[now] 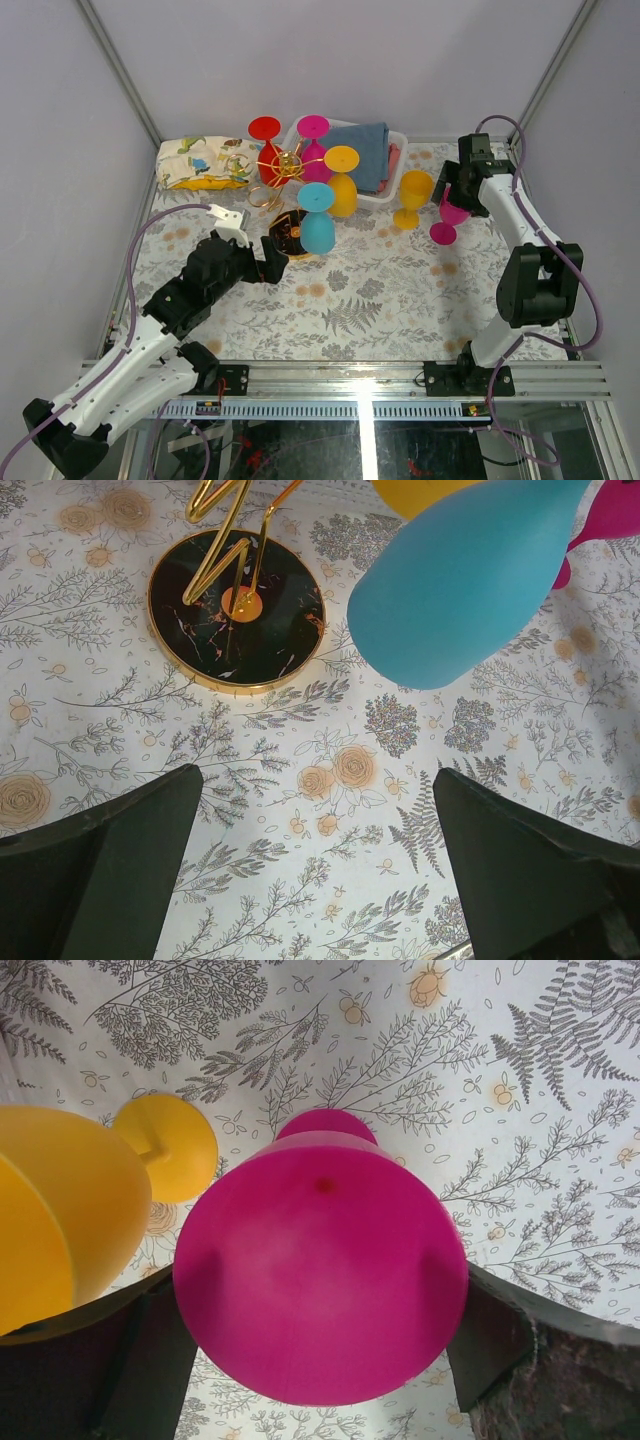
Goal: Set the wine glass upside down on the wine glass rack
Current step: Pick up the wine glass at the center of the board.
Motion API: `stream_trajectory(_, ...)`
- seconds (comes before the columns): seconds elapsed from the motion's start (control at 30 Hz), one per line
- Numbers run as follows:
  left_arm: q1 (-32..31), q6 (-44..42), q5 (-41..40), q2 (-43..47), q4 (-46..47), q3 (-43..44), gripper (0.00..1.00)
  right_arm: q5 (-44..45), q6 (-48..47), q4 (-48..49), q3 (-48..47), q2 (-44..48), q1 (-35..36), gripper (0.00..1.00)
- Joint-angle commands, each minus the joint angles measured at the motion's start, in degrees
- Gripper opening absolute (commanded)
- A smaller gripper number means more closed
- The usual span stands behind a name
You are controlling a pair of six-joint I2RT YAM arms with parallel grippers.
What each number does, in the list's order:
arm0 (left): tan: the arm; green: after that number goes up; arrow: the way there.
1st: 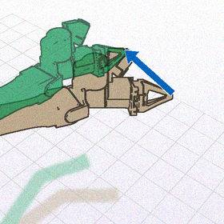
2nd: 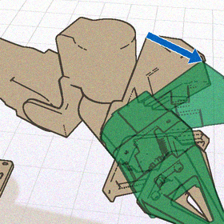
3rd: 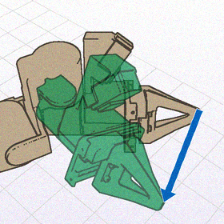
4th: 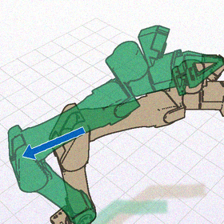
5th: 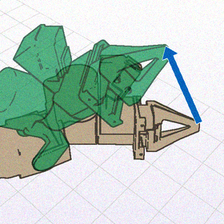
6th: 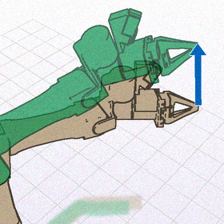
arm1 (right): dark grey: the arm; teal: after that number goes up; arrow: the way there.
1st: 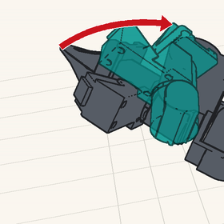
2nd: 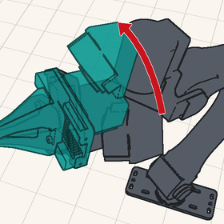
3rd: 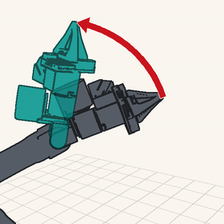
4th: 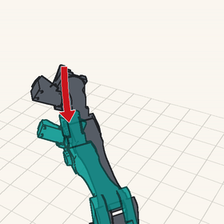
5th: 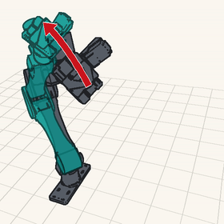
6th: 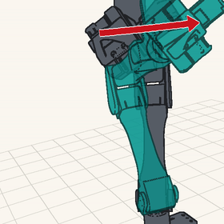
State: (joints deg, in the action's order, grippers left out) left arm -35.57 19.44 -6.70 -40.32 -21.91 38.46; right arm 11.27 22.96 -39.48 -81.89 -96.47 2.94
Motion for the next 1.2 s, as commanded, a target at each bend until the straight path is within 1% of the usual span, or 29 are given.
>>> stream_trajectory(0.0, 0.4, -0.7, -1.1, 0.6, -0.2, 1.7, 1.0, 0.8, -1.6, 1.4, 0.0, 2.9, -0.3, 0.9)
stream_trajectory(0.07, 0.4, -0.7, -1.4, 0.9, -0.3, 1.9, 1.0, 1.5, -1.9, 1.8, 0.5, 3.8, -0.3, 0.83)
stream_trajectory(0.13, 0.4, -0.7, -1.8, 1.2, -0.2, 1.8, 1.0, 2.3, -2.3, 2.0, 1.2, 4.8, -0.3, 0.78)
stream_trajectory(0.37, 0.4, 0.0, -3.1, 4.2, 0.3, 1.3, 1.0, 4.1, -3.9, -0.8, 4.1, 11.2, -0.3, 0.77)
stream_trajectory(0.53, 0.4, 1.9, -3.9, 8.5, 1.8, 0.2, 1.0, 2.3, -4.7, -3.2, 7.4, 21.0, -0.2, 0.75)
stream_trajectory(0.63, 0.4, 3.0, -3.9, 11.0, 2.3, 0.7, 1.0, 0.4, -6.1, -6.3, 6.2, 27.5, -0.2, 0.74)
stream_trajectory(0.7, 0.4, 3.4, -3.7, 12.0, 2.5, 1.6, 1.0, -3.1, -7.9, -7.5, 4.6, 31.9, -0.2, 0.75)
stream_trajectory(0.77, 0.4, 3.5, -3.6, 12.4, 2.7, 3.3, 1.0, -5.1, -7.9, -7.3, 2.6, 36.9, -0.2, 0.76)
stream_trajectory(0.83, 0.4, 3.0, -3.5, 12.3, 3.0, 5.6, 1.0, -8.7, -7.5, -7.0, -0.4, 39.8, -0.2, 0.76)
stream_trajectory(0.9, 0.5, 1.9, -3.4, 11.3, 3.2, 8.6, 1.0, -14.9, -6.3, -6.3, -3.1, 41.6, -0.2, 0.75)
stream_trajectory(1.03, 0.4, -1.1, -3.1, 8.1, 3.6, 15.0, 1.0, -26.9, -1.7, -3.3, -6.2, 43.2, -0.1, 0.7)
stream_trajectory(1.1, 0.4, -2.2, -2.8, 6.3, 3.7, 17.8, 1.0, -31.3, 1.3, -1.0, -6.4, 44.0, -0.2, 0.69)
stream_trajectory(1.17, 0.4, -2.9, -1.8, 4.8, 4.0, 19.9, 1.0, -33.6, 3.7, 1.1, -6.5, 44.6, -0.2, 0.68)
